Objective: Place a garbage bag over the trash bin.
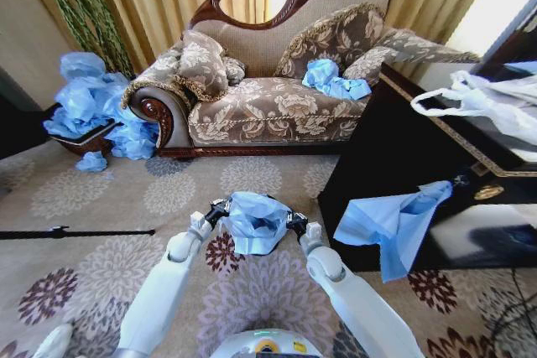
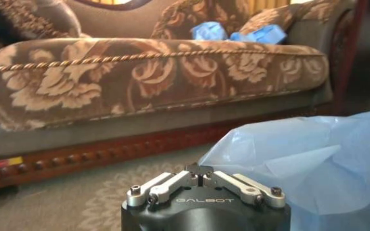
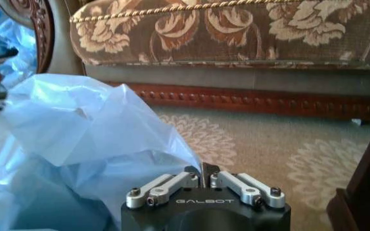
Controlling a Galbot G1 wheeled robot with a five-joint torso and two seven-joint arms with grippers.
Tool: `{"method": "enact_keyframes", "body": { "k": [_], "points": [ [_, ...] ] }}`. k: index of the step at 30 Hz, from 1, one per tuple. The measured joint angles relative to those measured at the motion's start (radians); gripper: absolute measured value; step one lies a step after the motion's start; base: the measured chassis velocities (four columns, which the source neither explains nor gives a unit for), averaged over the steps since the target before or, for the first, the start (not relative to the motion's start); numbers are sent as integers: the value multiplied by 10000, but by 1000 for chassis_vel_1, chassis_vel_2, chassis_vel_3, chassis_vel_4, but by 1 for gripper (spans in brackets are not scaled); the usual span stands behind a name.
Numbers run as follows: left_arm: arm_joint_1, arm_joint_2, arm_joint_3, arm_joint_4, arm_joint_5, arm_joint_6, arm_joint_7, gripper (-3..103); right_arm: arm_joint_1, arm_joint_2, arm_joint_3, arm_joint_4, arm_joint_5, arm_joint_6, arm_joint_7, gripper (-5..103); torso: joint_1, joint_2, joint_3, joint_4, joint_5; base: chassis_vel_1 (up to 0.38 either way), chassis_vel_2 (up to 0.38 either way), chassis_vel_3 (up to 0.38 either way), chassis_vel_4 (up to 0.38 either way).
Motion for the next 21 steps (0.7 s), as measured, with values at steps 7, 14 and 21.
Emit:
{"method": "enact_keyframes", "body": {
  "k": [7, 14, 21],
  "points": [
    [-670, -108, 207, 881, -196, 129, -414, 0, 849, 116, -81, -1147, -403, 278, -384, 0, 1, -1, 1, -2, -2, 0, 0, 0, 0],
    [-1262, -490, 469, 1712, -158, 156, -600, 0, 1465, 294, -355, -2091, -563, 424, -902, 0, 0, 0, 0, -2, 0, 0, 0, 0, 0],
    [-1442, -677, 569, 2252, -329, 331, -624, 0, 1956, 377, -601, -2813, -885, 583, -1461, 0, 0, 0, 0, 1, 0, 0, 0, 0, 0]
  ]
}}
